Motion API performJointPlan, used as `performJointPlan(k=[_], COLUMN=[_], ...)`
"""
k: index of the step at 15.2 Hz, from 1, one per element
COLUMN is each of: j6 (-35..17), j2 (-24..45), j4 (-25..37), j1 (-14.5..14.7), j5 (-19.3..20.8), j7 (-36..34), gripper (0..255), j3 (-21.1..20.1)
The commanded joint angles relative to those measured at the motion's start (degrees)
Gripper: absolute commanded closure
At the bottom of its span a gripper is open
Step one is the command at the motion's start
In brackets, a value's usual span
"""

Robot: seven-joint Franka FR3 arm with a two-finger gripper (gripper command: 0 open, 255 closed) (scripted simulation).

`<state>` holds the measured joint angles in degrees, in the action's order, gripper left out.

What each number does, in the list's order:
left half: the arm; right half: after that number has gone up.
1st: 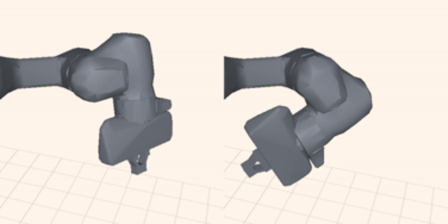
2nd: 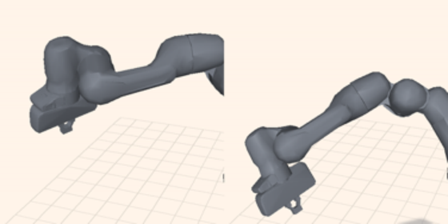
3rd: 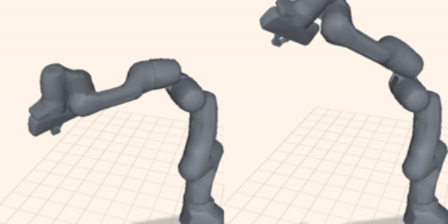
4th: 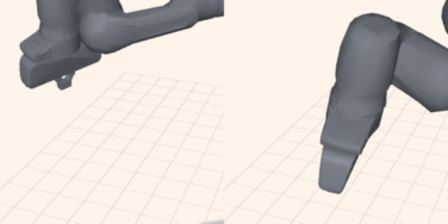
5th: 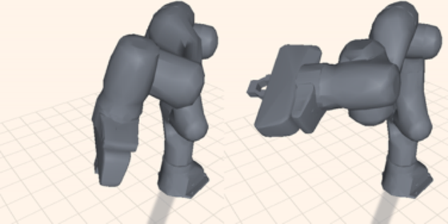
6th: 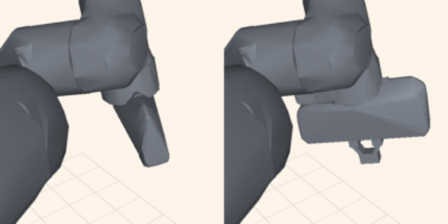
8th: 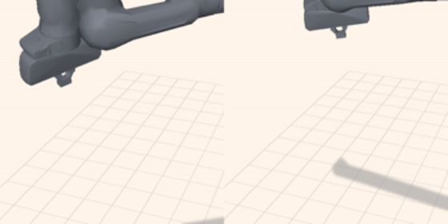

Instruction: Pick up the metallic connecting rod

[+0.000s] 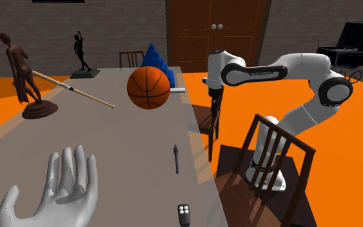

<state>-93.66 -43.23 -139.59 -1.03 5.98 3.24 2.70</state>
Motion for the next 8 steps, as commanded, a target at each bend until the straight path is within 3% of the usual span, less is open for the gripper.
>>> performJointPlan(k=[1,8], j6=[0.00,3.78], j2=[0.00,-4.12], j4=[0.00,-0.47], j1=[0.00,0.06], j5=[0.00,-9.11], j7=[0.00,-20.15], gripper=[0,0], j3=[0.00,-10.63])
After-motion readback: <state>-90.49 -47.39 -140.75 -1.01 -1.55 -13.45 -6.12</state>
